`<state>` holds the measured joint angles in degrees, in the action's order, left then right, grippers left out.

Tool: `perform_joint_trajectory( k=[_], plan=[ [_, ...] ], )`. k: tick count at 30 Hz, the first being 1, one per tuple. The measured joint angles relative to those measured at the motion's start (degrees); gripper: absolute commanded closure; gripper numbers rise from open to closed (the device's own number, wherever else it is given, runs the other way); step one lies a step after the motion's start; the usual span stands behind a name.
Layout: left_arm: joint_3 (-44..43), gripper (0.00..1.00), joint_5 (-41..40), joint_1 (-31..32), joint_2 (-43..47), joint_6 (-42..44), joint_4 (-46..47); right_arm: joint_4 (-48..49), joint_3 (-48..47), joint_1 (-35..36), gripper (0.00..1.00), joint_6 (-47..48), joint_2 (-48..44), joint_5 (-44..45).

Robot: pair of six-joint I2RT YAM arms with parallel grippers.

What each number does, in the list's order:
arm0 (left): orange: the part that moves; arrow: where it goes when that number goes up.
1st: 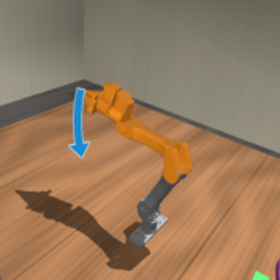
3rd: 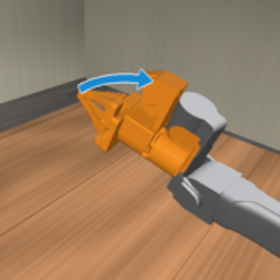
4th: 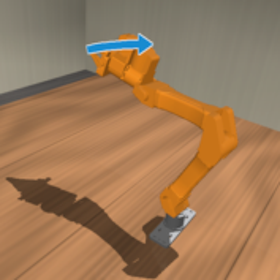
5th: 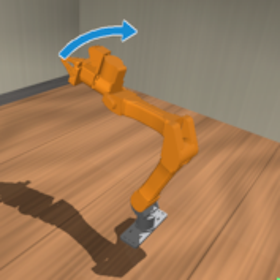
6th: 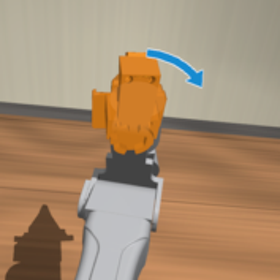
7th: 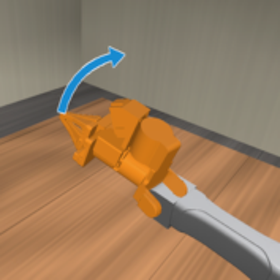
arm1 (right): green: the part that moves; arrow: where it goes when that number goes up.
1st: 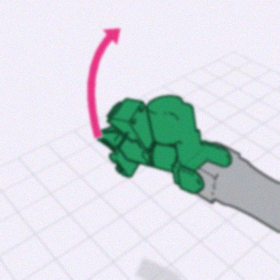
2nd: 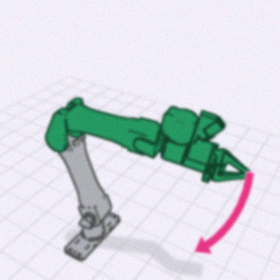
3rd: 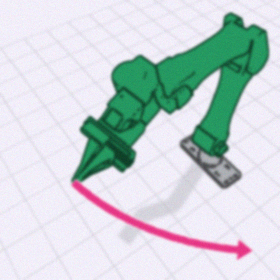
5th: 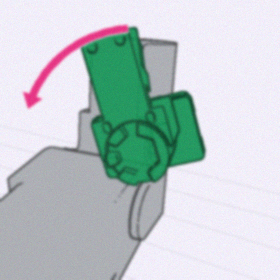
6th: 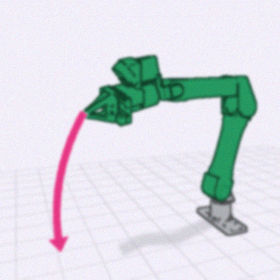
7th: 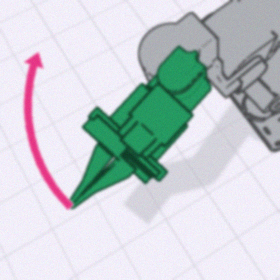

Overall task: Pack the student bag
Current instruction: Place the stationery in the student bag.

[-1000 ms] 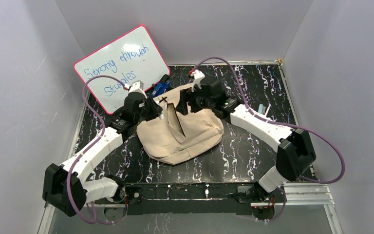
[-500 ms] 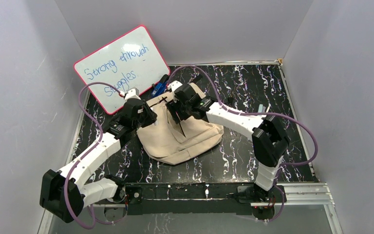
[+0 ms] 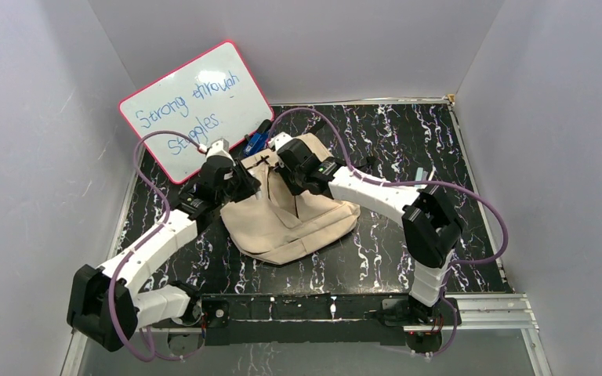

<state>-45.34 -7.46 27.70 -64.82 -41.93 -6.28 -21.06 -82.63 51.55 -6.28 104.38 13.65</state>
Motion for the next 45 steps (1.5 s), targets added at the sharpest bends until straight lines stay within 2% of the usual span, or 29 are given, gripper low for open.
perform_joint_trajectory(
  k=[4,15,39,41,45],
  plan=[
    [0.0,1.00,3.7,0.0,-2.9,-0.7,3.3,0.2,0.0,0.0,1.00,-0.6,-0.7,0.3],
    [0.0,1.00,11.6,0.0,-9.1,-4.7,12.1,0.6,0.0,-0.1,1.00,-4.7,-1.7,1.3],
    [0.8,1.00,16.5,0.0,-20.1,-9.1,19.8,2.4,0.0,-0.2,1.00,-7.7,-3.1,2.6],
    [0.8,0.97,17.1,0.0,-20.9,-9.1,20.3,2.4,0.0,-0.2,1.00,-7.7,-3.3,2.5],
    [0.8,0.85,17.7,0.0,-21.9,-9.2,21.3,2.7,0.0,-0.4,1.00,-7.8,-3.5,2.5]
  ],
)
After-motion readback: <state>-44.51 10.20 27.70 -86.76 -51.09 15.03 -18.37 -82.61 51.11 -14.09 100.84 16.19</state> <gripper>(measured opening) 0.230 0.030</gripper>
